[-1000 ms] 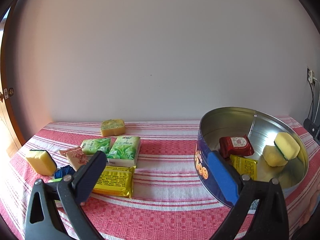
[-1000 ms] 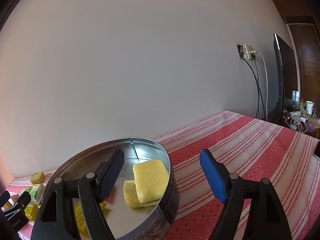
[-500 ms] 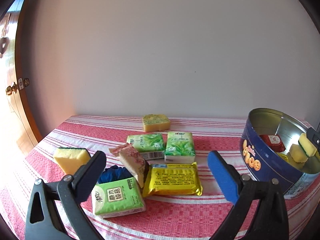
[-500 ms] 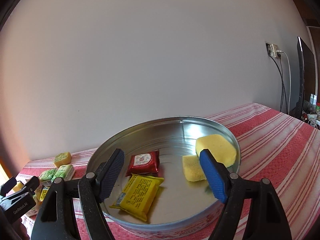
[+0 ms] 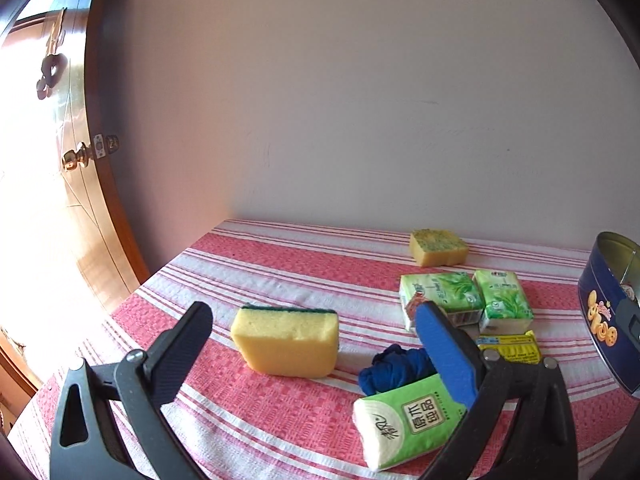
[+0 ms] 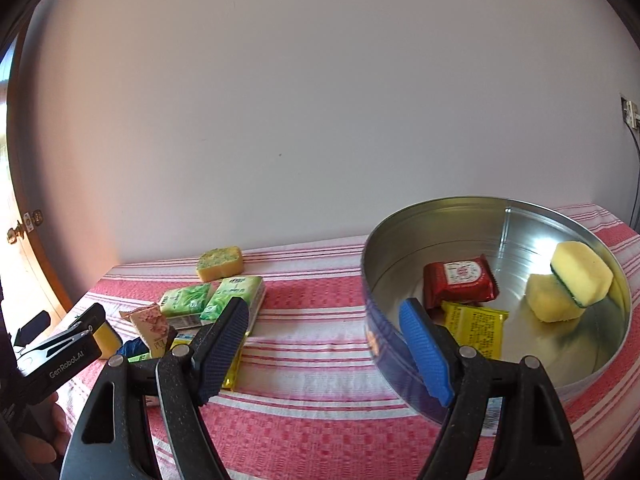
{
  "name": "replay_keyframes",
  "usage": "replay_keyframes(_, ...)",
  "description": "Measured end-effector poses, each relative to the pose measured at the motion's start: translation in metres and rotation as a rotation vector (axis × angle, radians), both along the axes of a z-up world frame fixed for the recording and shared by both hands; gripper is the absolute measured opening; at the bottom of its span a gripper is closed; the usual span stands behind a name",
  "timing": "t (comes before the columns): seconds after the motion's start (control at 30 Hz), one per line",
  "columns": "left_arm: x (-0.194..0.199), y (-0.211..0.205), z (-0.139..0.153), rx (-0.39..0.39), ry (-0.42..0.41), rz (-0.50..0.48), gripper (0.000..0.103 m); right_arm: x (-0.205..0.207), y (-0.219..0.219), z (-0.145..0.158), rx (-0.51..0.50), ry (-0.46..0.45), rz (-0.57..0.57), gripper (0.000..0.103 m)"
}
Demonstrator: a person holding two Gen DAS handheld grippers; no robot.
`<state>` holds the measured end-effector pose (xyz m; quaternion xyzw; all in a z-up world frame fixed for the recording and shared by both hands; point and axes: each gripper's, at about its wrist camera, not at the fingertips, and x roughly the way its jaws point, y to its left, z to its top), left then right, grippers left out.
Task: Organize objects
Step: 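Move both tools back to the pile toward the scrub sponge and yellow packet, then grasp the yellow-green scrub sponge with left tool while right tool grasps a yellow packet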
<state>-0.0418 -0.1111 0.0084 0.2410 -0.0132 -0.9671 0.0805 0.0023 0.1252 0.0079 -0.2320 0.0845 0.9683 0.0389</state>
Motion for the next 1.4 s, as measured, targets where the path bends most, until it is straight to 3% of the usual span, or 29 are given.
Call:
replay_keyframes(0.23,-0.019,-0.024,-0.004,0.035,-0.049,0.031,0.102,-0.033,-0.036,-0.013,-0.030,-0.123,0.108,0.080)
replay_keyframes(0.4,-0.034,-0.030,-0.011,0.074,-0.115,-0.007,0.102,-0.051,-0.054,-0.027,-0.069,-0.218,0.166,0.080)
replay_keyframes(0.57,-0.044,-0.034,-0.015,0.064,-0.159,-0.005,0.102,-0.067,-0.066,-0.040,-0.095,-0.301,0.196,0.080)
replay_keyframes(0.73,-0.057,-0.046,-0.023,0.135,-0.225,0.011,0.102,-0.080,-0.070,-0.050,-0.126,-0.361,0.178,0.080)
replay_keyframes(1.03,-0.074,-0.054,-0.039,0.215,-0.318,0.017,0.102,-0.087,-0.094,-0.050,0.043,-0.409,0.166,0.079)
replay_keyframes(1.17,-0.075,-0.057,-0.042,0.293,-0.325,-0.047,0.086,-0.087,-0.094,-0.049,0.047,-0.402,0.178,0.073)
replay_keyframes(1.23,-0.072,-0.053,-0.040,0.304,-0.312,-0.083,0.071,-0.085,-0.091,-0.049,0.041,-0.400,0.181,0.072)
replay_keyframes(1.33,-0.063,-0.049,-0.035,0.263,-0.286,-0.047,0.070,-0.077,-0.081,-0.046,-0.026,-0.377,0.210,0.072)
replay_keyframes(1.4,-0.054,-0.050,-0.028,0.263,-0.226,-0.046,0.071,-0.070,-0.072,-0.042,-0.084,-0.340,0.227,0.072)
